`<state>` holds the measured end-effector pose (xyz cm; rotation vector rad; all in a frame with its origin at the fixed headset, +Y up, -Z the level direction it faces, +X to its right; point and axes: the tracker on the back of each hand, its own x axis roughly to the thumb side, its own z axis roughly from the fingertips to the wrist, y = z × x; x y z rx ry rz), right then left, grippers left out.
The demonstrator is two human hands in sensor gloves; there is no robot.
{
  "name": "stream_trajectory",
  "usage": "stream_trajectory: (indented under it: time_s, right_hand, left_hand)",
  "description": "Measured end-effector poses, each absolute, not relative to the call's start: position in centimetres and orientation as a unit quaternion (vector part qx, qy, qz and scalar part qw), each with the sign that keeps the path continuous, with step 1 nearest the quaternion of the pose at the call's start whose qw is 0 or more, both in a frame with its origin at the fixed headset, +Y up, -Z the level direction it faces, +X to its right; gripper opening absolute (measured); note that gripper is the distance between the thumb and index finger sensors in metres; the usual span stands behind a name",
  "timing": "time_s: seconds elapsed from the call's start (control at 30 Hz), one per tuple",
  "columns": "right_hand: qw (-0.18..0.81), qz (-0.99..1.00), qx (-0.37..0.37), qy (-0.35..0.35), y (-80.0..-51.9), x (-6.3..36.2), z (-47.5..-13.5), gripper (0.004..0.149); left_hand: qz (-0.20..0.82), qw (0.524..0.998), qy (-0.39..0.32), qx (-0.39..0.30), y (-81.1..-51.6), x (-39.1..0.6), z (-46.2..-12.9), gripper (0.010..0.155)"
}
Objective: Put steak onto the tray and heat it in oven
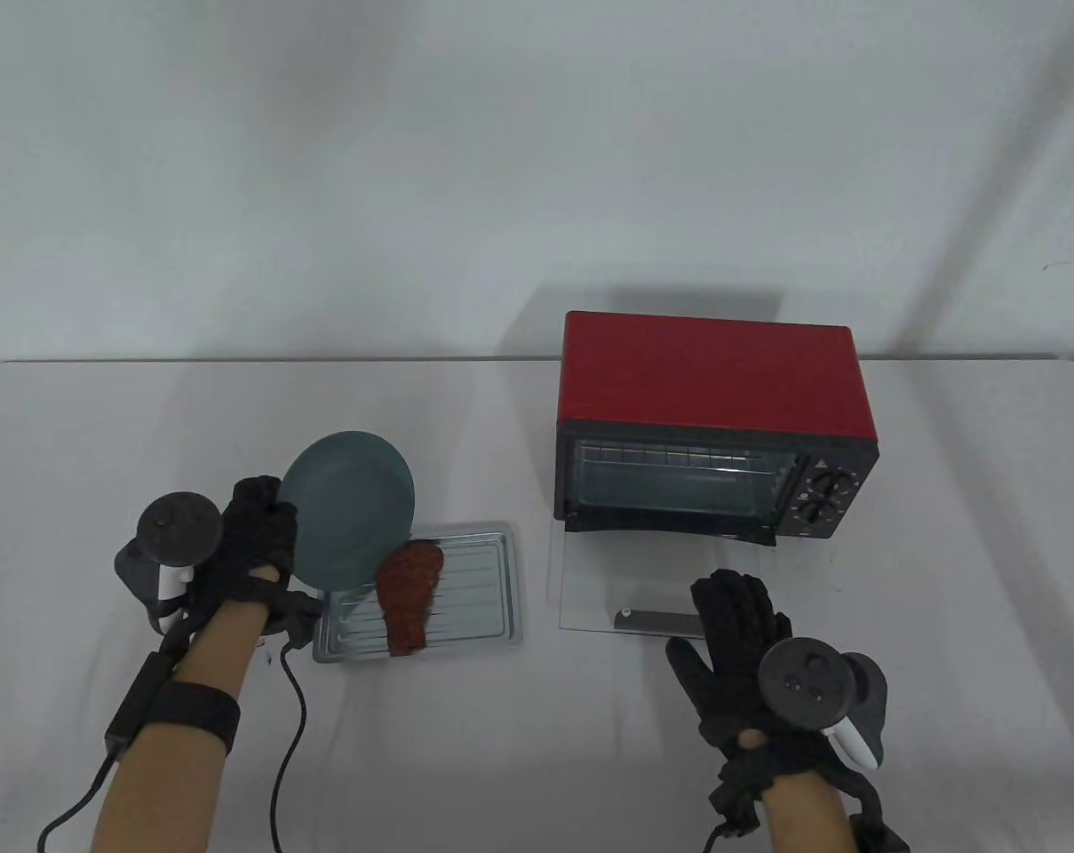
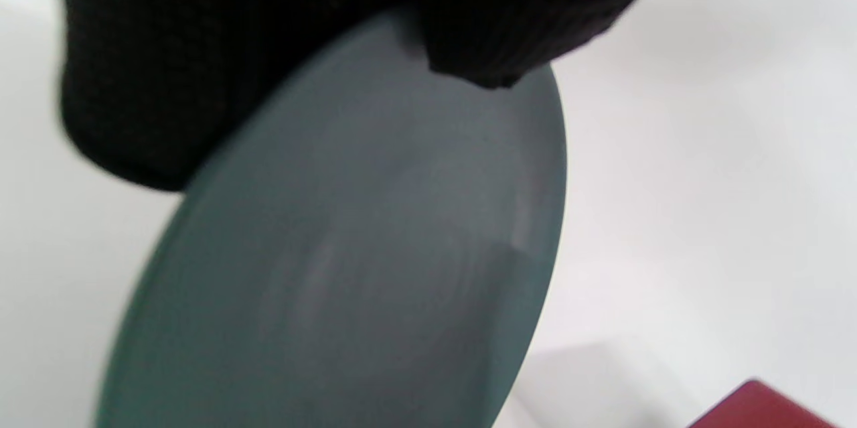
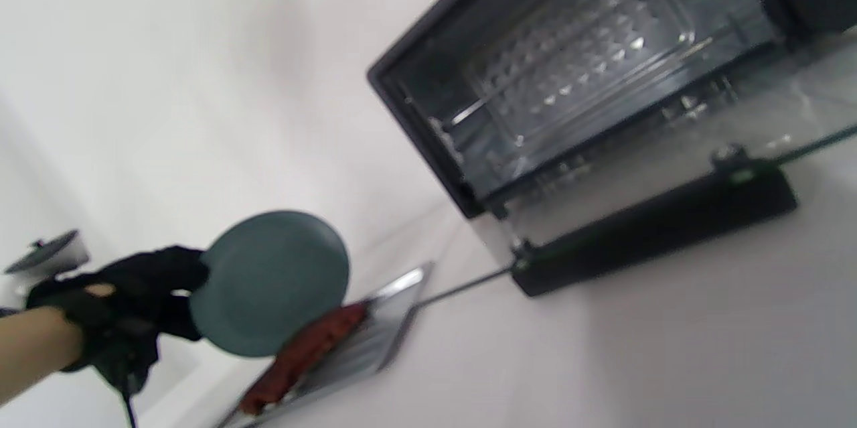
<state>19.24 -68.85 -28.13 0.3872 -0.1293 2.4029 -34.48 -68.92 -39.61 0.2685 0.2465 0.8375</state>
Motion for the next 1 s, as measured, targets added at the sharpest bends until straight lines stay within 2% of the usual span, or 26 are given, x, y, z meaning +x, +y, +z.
stream_trajectory:
  time_s: [0.27,0.43,0.57,0.7,1.0]
  right_hand:
    - [0.351,0.923,0.148,-0.048,-68.9,19.3,-28.1,0.075]
    - [0.356,0.921,0.148,-0.048,-68.8,19.4,-28.1,0.075]
    - [0.358,0.921,0.148,-0.047,-68.9,19.4,-28.2,0.075]
    - [0.36,0.92,0.147,-0.045,-68.9,19.4,-28.2,0.075]
    - [0.367,0.919,0.137,-0.035,-69.1,19.5,-28.3,0.074]
  left_hand:
    - [0.543,0.81,0.179,0.129,-67.8,-39.2,-38.0,0.047]
    - [0.618,0.736,0.253,0.108,-70.1,-44.7,-35.4,0.047]
    - [0.614,0.711,0.331,0.089,-73.0,-48.4,-32.9,0.047]
    - [0.595,0.702,0.384,0.077,-75.1,-50.3,-31.3,0.047]
    - [0.567,0.707,0.42,0.039,-77.0,-50.9,-31.0,0.047]
